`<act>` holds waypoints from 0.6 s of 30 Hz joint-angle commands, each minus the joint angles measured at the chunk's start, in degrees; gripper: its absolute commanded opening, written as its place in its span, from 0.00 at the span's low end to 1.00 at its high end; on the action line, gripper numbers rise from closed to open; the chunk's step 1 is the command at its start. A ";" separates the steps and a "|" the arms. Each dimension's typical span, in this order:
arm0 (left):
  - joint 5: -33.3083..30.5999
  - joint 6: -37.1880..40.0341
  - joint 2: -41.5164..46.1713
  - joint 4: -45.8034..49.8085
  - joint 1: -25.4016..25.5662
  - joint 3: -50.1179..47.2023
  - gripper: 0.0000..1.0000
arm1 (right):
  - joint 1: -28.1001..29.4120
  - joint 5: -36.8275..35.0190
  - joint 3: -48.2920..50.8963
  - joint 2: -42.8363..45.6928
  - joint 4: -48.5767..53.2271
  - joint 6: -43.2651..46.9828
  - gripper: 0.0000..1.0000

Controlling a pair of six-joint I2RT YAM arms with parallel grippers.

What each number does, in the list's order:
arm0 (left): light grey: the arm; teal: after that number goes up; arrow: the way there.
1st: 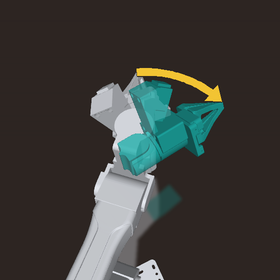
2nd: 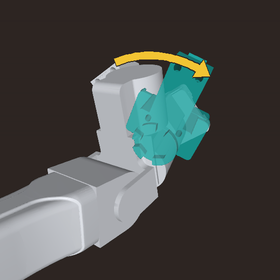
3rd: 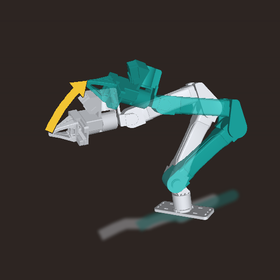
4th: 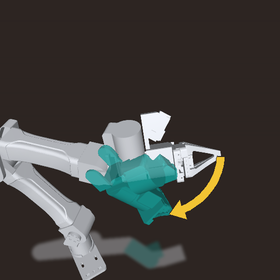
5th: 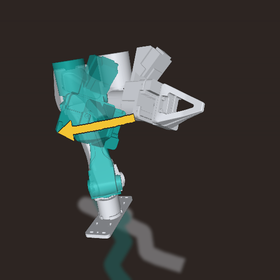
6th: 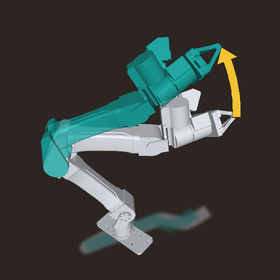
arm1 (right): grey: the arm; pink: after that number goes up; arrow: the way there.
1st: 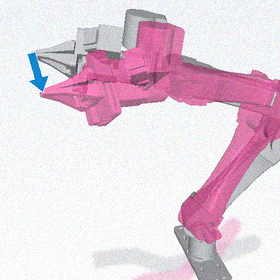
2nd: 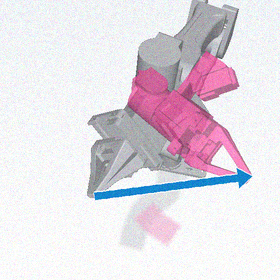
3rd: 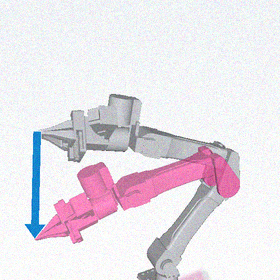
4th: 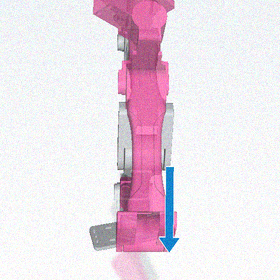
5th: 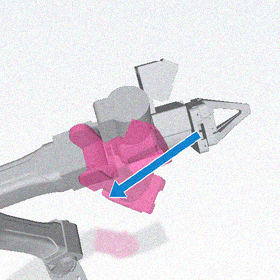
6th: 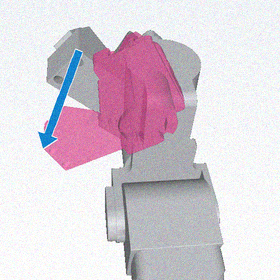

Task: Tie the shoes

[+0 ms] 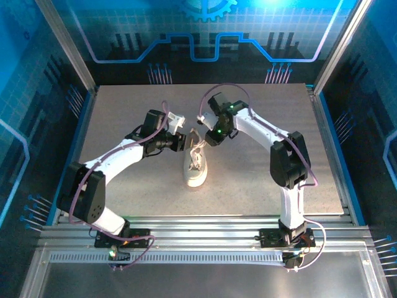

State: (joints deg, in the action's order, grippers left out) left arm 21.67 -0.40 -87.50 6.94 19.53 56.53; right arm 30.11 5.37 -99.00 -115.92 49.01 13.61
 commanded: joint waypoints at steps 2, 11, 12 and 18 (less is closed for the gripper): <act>1.38 8.37 1.06 1.02 -0.54 2.61 0.49 | -0.54 3.13 -1.47 -0.70 -1.69 -1.77 0.29; 7.39 14.42 -2.54 4.39 -0.90 7.03 0.51 | -0.66 7.81 9.32 6.60 -10.82 -11.60 0.30; 10.51 15.98 -2.54 3.95 -0.82 7.28 0.53 | -0.73 8.88 10.78 7.37 -12.44 -12.97 0.30; 12.34 24.70 -3.29 3.28 1.10 6.53 0.65 | -1.20 12.73 12.38 6.58 -15.08 -15.63 0.27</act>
State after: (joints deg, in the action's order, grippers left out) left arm 29.39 16.93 -89.25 8.32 19.68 61.30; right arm 29.54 14.13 -86.89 -110.21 37.69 1.41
